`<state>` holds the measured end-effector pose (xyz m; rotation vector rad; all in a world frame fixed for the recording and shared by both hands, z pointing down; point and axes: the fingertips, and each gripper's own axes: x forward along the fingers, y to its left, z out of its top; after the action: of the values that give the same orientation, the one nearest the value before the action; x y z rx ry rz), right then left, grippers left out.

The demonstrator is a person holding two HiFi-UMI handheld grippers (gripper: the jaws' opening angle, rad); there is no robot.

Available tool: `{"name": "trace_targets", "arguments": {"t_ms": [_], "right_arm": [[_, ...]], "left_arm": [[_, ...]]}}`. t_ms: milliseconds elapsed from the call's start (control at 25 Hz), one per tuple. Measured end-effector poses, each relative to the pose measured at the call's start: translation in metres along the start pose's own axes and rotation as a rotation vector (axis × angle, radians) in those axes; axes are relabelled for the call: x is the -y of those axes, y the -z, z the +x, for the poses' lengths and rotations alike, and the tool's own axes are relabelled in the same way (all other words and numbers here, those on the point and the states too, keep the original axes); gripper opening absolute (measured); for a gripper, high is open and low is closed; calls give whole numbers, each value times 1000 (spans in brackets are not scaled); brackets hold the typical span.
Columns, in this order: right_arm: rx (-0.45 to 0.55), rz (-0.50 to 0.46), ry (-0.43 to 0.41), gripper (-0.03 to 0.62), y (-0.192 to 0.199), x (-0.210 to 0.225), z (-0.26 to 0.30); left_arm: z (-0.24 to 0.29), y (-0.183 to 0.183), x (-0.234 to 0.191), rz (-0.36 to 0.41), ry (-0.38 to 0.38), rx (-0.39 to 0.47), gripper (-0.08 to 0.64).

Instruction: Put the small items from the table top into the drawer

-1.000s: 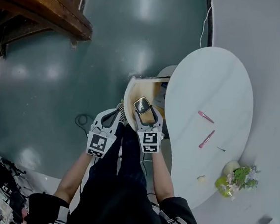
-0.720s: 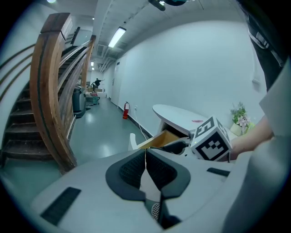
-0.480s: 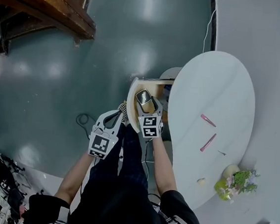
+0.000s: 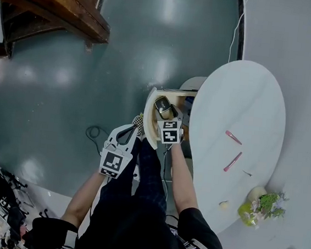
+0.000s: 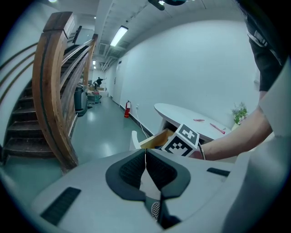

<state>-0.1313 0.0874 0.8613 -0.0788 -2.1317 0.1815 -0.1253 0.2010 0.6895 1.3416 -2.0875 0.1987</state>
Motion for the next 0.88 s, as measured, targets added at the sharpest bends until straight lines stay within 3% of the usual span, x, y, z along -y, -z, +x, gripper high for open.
{"name": "trace_targets", "arguments": {"t_ms": [480,880], "right_arm": [[-101,-15,-14,296,9,10,26],[-139,-21,0,296,15,12,32]], "left_arm": [[-3,-3,-14,-17,-39,-3,21],[1,-9,-12,-17,-28,1,21]]}}
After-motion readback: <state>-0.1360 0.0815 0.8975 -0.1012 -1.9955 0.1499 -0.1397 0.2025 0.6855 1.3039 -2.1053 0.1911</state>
